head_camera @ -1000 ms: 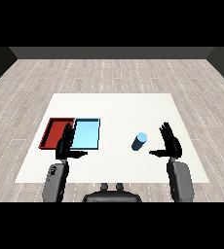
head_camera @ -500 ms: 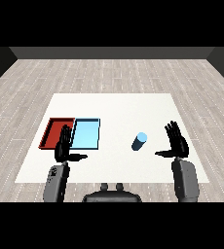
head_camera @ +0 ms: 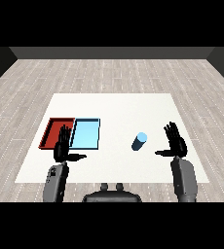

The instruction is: Pick the blue can and put it in the blue box

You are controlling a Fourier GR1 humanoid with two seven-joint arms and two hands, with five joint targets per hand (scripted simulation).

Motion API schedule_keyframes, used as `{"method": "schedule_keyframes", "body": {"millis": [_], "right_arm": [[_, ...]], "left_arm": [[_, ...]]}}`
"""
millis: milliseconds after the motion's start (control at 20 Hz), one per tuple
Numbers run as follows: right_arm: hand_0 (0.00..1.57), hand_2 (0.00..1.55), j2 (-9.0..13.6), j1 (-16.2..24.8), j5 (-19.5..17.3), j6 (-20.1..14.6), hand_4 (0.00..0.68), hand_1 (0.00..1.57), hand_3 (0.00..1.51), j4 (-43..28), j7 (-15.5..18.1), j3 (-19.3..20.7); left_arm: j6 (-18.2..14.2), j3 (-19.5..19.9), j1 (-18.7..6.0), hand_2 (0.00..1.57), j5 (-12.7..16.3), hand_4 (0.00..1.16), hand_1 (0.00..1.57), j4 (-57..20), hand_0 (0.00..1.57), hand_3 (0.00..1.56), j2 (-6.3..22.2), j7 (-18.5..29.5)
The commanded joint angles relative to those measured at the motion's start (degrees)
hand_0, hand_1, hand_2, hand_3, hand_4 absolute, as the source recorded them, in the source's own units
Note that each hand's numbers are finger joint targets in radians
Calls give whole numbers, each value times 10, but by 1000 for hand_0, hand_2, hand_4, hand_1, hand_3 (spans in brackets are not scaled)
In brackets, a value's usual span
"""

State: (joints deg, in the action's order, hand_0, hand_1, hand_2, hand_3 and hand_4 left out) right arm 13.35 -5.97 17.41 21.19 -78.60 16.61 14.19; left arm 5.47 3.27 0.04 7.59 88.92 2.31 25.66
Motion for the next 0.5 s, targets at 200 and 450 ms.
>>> {"method": "schedule_keyframes", "body": {"millis": [200,450], "right_arm": [[0,0,0,-21,19,18,0,0,0,57,-14,7],[0,0,-4,-22,24,12,0,0,0,60,-34,2]], "left_arm": [[-8,-10,-1,0,-3,0,0,5,0,0,-13,-2],[3,15,-29,0,12,0,0,-42,0,0,1,14]]}}
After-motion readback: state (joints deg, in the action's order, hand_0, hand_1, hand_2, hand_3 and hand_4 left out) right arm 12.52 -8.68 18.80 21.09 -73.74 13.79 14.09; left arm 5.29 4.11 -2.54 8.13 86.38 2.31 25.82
